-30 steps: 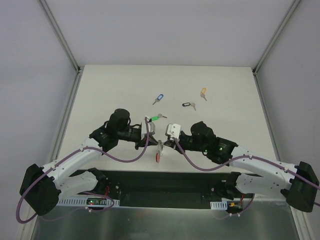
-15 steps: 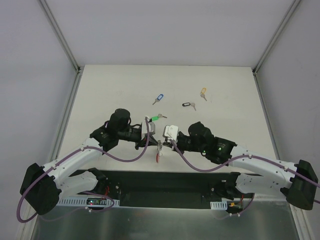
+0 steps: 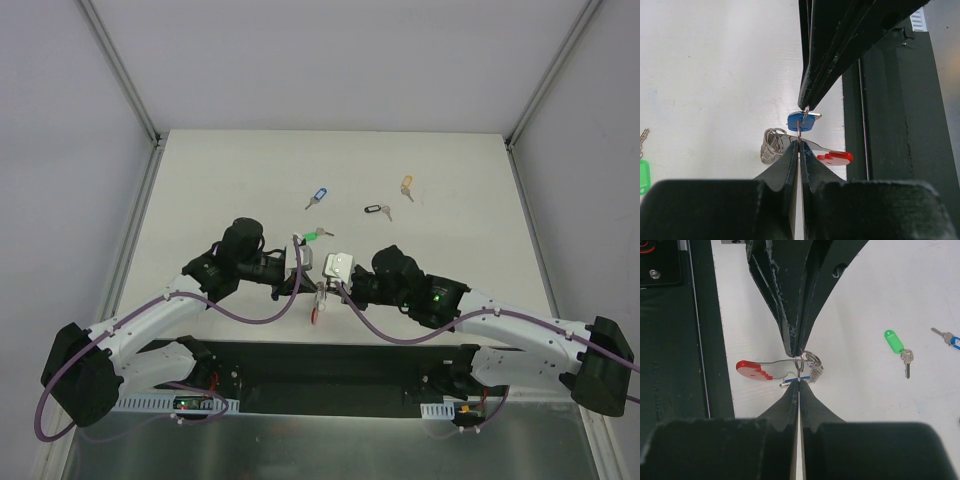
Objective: Put the keys on the keyring
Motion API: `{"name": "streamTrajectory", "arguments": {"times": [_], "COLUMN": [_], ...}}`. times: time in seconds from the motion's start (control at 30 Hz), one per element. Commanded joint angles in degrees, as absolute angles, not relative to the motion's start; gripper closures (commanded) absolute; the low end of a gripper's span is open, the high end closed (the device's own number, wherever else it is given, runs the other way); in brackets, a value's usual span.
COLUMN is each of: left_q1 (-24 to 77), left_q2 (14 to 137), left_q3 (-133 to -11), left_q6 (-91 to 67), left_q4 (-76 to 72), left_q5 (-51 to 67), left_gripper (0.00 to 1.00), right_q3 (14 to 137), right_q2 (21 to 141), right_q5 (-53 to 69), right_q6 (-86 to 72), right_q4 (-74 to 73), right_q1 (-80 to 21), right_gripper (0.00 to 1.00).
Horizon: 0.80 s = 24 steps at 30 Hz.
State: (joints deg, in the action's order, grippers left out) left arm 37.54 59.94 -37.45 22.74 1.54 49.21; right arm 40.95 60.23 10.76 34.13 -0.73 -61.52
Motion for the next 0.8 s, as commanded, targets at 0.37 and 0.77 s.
{"name": "streamTrajectory", "arguments": {"times": [0.37, 0.77], "left_q1": [38.23, 38.32], "left_q2": [60.82, 60.73], "left_q3": [-38.67, -38.76], "left_q6": [23.29, 23.38], "left_q4": [-0.26, -0.26], "left_q5": [51.33, 51.07], "left_gripper": [1.0, 1.0], "right_q3": [42.89, 43.68], "right_q2": [57.31, 59.15], "right_q5": [8.18, 8.7], "right_q6": [35.24, 35.6], "right_q4": [0.26, -2.2], "right_q1": [-62.66, -62.67], "right_gripper": [0.99, 0.99]}}
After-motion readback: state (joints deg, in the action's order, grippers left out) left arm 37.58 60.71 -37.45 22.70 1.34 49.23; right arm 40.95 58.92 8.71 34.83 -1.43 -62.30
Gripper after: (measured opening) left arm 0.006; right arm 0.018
